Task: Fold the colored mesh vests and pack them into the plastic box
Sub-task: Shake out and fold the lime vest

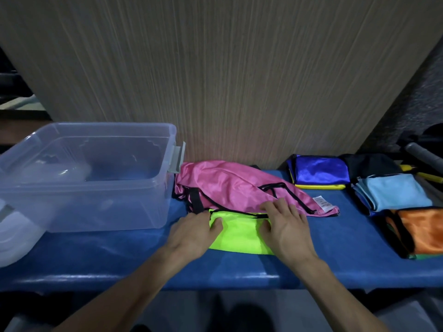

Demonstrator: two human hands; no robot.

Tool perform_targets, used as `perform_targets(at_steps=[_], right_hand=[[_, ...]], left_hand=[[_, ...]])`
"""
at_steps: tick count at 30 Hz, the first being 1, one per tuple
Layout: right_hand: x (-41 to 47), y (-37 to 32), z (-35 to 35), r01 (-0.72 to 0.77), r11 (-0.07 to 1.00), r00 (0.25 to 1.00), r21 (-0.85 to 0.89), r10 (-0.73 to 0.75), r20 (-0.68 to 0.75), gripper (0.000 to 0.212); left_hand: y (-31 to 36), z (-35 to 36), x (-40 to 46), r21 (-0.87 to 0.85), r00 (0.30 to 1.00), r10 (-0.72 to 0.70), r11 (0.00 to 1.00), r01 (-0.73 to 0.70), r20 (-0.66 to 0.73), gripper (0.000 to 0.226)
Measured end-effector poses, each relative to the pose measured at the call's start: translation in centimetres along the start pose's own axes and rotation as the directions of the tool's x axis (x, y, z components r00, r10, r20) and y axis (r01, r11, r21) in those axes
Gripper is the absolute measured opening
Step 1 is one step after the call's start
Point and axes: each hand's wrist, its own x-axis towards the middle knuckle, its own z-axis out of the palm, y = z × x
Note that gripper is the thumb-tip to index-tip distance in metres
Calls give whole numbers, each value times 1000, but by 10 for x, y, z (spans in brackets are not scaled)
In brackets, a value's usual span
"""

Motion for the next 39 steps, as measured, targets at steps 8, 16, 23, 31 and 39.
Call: perform_targets(at_steps=[8, 16, 23, 31, 39], right_hand=[[8, 5, -10, 169, 986, 986, 7, -169, -15, 24], [14, 14, -13, 338, 941, 941, -6, -338, -6, 29], [31, 5, -12, 303, 923, 916, 237, -350, 194, 26], [49, -1, 0, 240, 877, 881, 416, -376, 285, 8], [55, 4, 9, 149, 785, 900, 601, -360, 247, 31]], left_hand=[[-14, -5, 12, -35, 872, 428, 893, -448, -236, 17], [-5, -13, 24, 28, 839, 515, 854, -519, -174, 11], [-2, -17, 31, -91, 888, 445, 886, -456, -114, 13], [-9, -11, 42, -443, 935, 355, 840, -314, 9, 21], [-21, -18, 48, -557, 930, 365, 781, -282, 41, 10]])
